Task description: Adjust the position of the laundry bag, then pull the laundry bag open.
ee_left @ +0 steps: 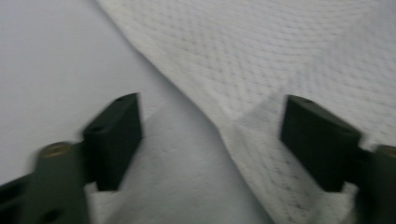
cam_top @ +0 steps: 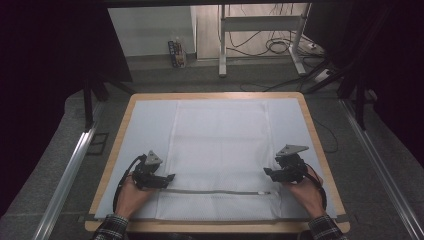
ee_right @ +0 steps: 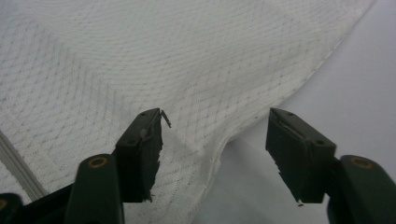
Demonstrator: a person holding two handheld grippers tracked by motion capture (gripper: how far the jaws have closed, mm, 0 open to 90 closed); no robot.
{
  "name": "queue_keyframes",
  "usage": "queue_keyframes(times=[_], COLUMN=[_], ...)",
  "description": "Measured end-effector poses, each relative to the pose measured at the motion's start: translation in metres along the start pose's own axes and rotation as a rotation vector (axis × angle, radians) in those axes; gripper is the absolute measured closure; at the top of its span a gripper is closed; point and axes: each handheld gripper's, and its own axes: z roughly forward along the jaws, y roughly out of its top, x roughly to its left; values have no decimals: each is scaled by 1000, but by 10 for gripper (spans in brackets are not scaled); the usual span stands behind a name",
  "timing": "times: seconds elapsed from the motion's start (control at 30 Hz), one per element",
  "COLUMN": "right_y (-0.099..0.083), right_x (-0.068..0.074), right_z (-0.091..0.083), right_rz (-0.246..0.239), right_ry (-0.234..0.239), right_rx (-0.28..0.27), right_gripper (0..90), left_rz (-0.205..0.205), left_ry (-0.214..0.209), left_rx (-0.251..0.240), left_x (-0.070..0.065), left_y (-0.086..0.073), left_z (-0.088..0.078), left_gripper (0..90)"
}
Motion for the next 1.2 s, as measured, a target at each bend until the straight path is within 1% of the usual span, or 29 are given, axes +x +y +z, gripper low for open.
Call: queue_keyframes(times=[0.07, 0.13, 0.2, 0.23, 0.33, 0.47, 0.57, 0.63, 0.73, 0.77, 0.83, 0.87, 0.9, 0.93, 0.97, 1.2], right_y=[-1, -1, -1, -1, -2, -2, -1, -1, -1, -1, -3, -4, -5, -5, -8, -23], right_x=[-1, -2, -4, -4, -5, -5, -4, -4, -3, -2, 0, 1, 2, 2, 4, 9], right_z=[1, 3, 3, 3, 4, 4, 3, 1, 0, 0, -2, -3, -4, -4, -8, -21], right_rz=[5, 13, 22, 26, 32, 34, 30, 29, 40, 45, 39, 34, 31, 31, 27, 69], right_ry=[3, 9, 17, 20, 22, 28, 19, 21, 23, 27, 35, 43, 59, 59, 70, 98], right_rx=[-7, -15, -20, -22, -26, -26, -28, -35, -38, -36, -32, -27, -23, -23, -24, -19], right_gripper=[305, 271, 245, 236, 211, 202, 203, 202, 163, 148, 135, 115, 103, 103, 92, 62], left_rz=[-21, -39, -45, -40, -32, -18, -12, -6, -1, 2, 4, 3, 3, 3, 4, 12], left_ry=[6, 0, -2, -3, 0, 4, 7, 14, 23, 25, 26, 26, 26, 26, 29, 44], left_rx=[-13, -34, -47, -45, -42, -47, -48, -39, -32, -32, -35, -37, -37, -37, -36, -38], left_x=[2, 3, 5, 5, 4, 3, 2, 2, 1, 1, 1, 1, 1, 1, 1, 2], left_y=[0, 0, -1, -1, -2, -2, -2, -2, -3, -3, -4, -4, -4, -4, -4, -6], left_z=[-1, -3, -6, -6, -7, -7, -7, -7, -7, -7, -9, -9, -9, -9, -10, -12], left_gripper=[86, 35, 15, 4, 4, 5, 5, 5, 6, 6, 6, 6, 6, 6, 6, 5])
